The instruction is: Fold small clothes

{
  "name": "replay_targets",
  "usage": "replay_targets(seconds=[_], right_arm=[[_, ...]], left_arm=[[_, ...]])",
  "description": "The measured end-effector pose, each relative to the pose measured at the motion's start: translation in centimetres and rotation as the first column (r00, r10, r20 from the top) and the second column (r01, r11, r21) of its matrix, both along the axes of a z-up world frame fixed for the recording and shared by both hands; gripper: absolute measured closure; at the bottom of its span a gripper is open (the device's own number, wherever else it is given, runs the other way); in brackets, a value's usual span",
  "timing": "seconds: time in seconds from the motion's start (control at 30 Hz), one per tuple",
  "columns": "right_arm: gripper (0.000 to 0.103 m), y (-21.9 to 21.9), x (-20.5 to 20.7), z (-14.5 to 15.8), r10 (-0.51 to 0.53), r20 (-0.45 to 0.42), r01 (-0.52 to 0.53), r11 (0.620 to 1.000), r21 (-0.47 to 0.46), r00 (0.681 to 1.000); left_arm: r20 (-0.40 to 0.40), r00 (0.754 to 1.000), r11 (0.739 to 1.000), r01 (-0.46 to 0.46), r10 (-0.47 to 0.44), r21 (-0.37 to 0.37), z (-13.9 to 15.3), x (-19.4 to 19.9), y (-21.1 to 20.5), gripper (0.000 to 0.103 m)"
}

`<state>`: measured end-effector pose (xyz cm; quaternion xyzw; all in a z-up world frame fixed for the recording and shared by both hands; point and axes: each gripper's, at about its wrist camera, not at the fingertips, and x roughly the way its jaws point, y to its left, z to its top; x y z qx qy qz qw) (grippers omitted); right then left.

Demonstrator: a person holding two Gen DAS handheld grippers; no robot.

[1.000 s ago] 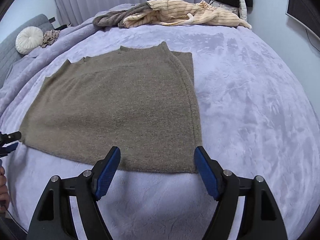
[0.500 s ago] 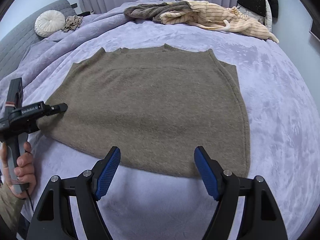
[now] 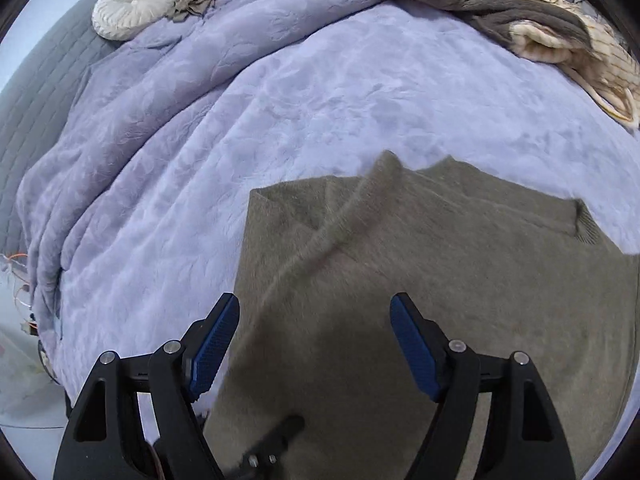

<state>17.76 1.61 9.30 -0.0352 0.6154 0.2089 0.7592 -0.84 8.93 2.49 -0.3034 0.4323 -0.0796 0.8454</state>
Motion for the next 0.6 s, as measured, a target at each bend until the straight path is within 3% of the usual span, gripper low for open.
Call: replay_targets(seconds=[0.13,0.2,0.3,0.33,0.4,0.47,0.6], right_arm=[[0.021,4.1,2.1,-3.2,-0.006,-0.056,0.0,0.994,-0.11,0.998],[0.011,5.9,2.2,-3.8,0.026,-0.03,-0.031,0.987,-0.16,0.999],[0.01,8.4,1.5,-5.4,0.132,-0.001,-0.125,0.938,-0.324,0.991],[0.015,8.8,1.1,-5.5,0.159,0.019,-0.142,0.927,-0.347,0.987],[0.039,8.6,0.6,-4.8,0.172,0.063,-0.138,0.923,-0.359,0.983],[0.073,7.4,0.8,-3.9,0.153,0.076,-0.12,0.937,-0.327,0.985],[0.082,4.5,1.3,-2.1,0.121,0.067,-0.107,0.977,-0.186,0.99]], left_arm=[[0.003,1.0,1.0,0.001,-0.001,0.001,-0.2,0.0,0.0,0.073],[0.003,1.0,1.0,0.002,-0.002,0.001,-0.2,0.0,0.0,0.073],[0.0,1.0,1.0,0.001,-0.001,0.003,-0.2,0.0,0.1,0.073],[-0.002,1.0,1.0,-0.001,0.001,0.006,-0.2,0.0,0.1,0.073],[-0.006,1.0,1.0,-0.002,0.002,0.017,0.0,-0.3,0.0,0.073],[-0.016,1.0,1.0,-0.001,0.002,0.028,0.4,-0.3,-0.1,0.073],[-0.022,1.0,0.998,0.011,-0.01,0.059,1.8,-0.2,-0.8,0.077]])
